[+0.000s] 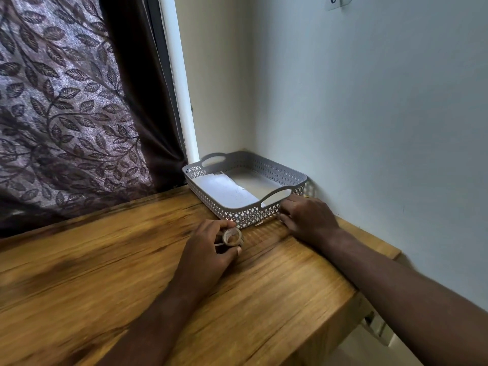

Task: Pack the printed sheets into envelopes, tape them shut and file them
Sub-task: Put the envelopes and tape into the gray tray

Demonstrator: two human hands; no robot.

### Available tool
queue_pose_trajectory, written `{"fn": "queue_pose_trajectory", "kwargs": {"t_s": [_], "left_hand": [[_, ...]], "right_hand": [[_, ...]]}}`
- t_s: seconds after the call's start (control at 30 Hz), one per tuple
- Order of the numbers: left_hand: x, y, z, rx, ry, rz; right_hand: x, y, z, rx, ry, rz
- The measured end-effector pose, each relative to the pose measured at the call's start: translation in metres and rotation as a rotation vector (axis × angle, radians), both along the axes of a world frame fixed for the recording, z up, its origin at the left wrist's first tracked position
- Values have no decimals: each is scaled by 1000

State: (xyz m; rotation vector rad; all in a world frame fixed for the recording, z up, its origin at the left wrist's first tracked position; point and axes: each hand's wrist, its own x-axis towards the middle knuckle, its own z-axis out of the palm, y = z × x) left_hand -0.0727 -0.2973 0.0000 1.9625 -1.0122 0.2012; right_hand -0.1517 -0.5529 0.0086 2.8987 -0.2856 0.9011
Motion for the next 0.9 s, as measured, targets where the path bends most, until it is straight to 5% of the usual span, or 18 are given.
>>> {"fn": "queue_pose_trajectory", "kwargs": {"t_s": [0.1,0.3,0.77,0.9], "left_hand": [[-3,0,1,-16,-9,-4],[-12,0,5,-40,-43,-75],[-21,2,10,-116,180,-123],[-17,-2,5,-91,251,-149]], "right_hand": [[-8,11,-3,208,-9,57],[-29,70,2,628,111,539],[-28,65,-2,937,75,550],[-21,57,-4,977,-71,394]]}}
